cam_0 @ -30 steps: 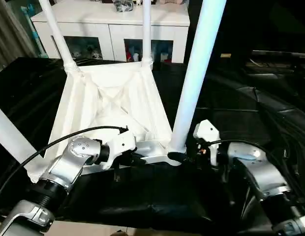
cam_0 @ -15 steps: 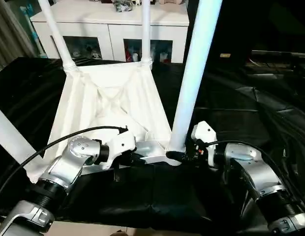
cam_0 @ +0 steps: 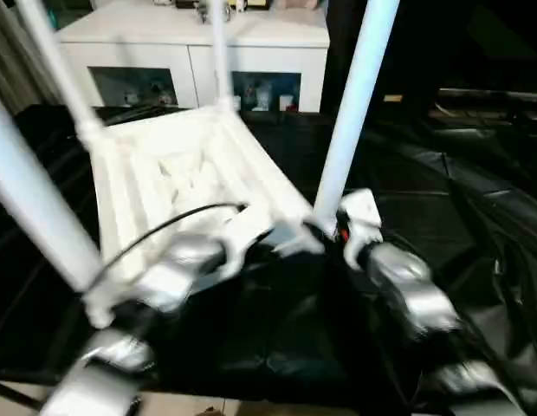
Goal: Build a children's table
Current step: Rotate leg to tighten
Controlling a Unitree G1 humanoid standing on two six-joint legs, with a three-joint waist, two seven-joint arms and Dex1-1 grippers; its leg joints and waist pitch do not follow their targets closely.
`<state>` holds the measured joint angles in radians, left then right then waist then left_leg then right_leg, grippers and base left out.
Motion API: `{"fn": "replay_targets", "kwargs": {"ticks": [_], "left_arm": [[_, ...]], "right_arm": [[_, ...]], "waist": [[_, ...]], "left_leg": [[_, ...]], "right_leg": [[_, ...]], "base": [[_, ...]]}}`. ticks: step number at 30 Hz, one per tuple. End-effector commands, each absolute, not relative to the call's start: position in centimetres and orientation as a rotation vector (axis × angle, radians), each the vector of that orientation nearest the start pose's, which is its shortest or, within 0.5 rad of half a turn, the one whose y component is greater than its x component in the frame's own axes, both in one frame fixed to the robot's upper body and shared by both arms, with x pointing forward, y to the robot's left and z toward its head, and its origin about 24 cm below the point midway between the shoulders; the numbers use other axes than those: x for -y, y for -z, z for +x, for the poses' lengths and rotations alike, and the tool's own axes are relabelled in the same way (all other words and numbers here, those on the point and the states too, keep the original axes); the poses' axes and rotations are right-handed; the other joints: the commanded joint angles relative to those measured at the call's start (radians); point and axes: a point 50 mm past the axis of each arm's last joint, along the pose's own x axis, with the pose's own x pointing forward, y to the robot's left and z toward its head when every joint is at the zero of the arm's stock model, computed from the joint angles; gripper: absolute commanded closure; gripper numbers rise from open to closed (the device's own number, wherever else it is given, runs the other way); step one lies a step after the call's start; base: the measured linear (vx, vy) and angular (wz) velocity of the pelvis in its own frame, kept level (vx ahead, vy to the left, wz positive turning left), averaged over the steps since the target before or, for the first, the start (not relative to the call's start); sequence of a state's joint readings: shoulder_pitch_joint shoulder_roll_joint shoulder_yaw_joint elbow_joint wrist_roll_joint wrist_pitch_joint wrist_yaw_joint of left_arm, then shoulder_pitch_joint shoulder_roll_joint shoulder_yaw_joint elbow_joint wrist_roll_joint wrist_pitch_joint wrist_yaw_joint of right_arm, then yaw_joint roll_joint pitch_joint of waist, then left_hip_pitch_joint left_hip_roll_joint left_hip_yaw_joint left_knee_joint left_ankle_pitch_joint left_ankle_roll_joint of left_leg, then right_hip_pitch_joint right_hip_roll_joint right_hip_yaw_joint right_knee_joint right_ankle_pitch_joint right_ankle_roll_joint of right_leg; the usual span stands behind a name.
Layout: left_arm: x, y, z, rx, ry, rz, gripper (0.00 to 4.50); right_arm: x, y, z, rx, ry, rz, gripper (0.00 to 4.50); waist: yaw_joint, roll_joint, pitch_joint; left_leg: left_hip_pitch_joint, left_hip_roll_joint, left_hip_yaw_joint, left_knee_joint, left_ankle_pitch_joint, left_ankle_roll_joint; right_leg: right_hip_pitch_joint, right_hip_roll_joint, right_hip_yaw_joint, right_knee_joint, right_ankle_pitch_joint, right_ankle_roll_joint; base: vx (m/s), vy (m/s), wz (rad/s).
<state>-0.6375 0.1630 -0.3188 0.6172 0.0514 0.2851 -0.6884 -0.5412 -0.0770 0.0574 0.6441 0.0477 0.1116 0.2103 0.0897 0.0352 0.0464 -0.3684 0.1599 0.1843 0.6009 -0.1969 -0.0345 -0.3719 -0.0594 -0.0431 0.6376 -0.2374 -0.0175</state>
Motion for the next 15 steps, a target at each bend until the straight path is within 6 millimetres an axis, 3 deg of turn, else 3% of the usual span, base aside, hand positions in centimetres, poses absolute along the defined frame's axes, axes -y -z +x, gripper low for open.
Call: {"fn": "replay_targets", "kwargs": {"ticks": [1, 5, 8, 13, 14, 15], "left_arm": [[-7.3, -4.0, 33.8, -0.428, 0.857, 0.376, 4.50], [-6.9, -3.8, 33.5, -0.448, 0.874, 0.428, 4.50], [-7.1, -3.4, 33.3, -0.483, 0.880, 0.448, 4.50], [-8.3, -2.7, 33.1, -0.535, 0.870, 0.468, 4.50], [-8.4, -2.7, 33.0, -0.539, 0.882, 0.464, 4.50], [-8.5, -2.8, 32.8, -0.544, 0.908, 0.457, 4.50]], "right_arm": [[10.0, -1.3, 33.3, -0.361, -0.337, -0.073, 1.89], [8.6, -1.8, 33.4, -0.338, -0.397, -0.048, 1.89], [8.1, -2.0, 33.2, -0.310, -0.452, -0.046, 1.89], [9.1, -2.9, 33.4, -0.255, -0.455, -0.005, 1.89], [9.6, -3.3, 33.5, -0.234, -0.451, 0.012, 1.54], [10.3, -4.1, 33.6, -0.202, -0.460, 0.029, 1.54]], "waist": [[-0.005, -0.012, -0.045], [-0.002, -0.011, -0.047], [-0.004, -0.013, -0.046], [-0.003, -0.017, -0.047], [-0.001, -0.017, -0.049], [0.000, -0.017, -0.050]], "left_leg": [[0.015, 0.071, -0.038, -0.086, -0.226, -0.013], [0.011, 0.075, -0.036, -0.088, -0.175, 0.015], [0.011, 0.076, -0.036, -0.090, -0.190, 0.016], [0.012, 0.077, -0.034, -0.092, -0.195, 0.014], [0.012, 0.078, -0.035, -0.091, -0.178, 0.020], [0.012, 0.079, -0.035, -0.091, -0.167, 0.023]], "right_leg": [[0.019, -0.100, 0.057, -0.108, -0.253, -0.175], [0.026, -0.101, 0.054, -0.099, -0.134, -0.188], [0.026, -0.104, 0.054, -0.102, -0.150, -0.189], [0.029, -0.105, 0.056, -0.105, -0.166, -0.185], [0.030, -0.105, 0.055, -0.103, -0.147, -0.185], [0.031, -0.105, 0.055, -0.102, -0.133, -0.185]], "base": [[0.000, 0.000, 0.00], [0.000, 0.000, 0.00], [0.000, 0.000, 0.00], [0.000, 0.000, 0.00], [0.000, 0.000, 0.00], [0.000, 0.000, 0.00]]}}
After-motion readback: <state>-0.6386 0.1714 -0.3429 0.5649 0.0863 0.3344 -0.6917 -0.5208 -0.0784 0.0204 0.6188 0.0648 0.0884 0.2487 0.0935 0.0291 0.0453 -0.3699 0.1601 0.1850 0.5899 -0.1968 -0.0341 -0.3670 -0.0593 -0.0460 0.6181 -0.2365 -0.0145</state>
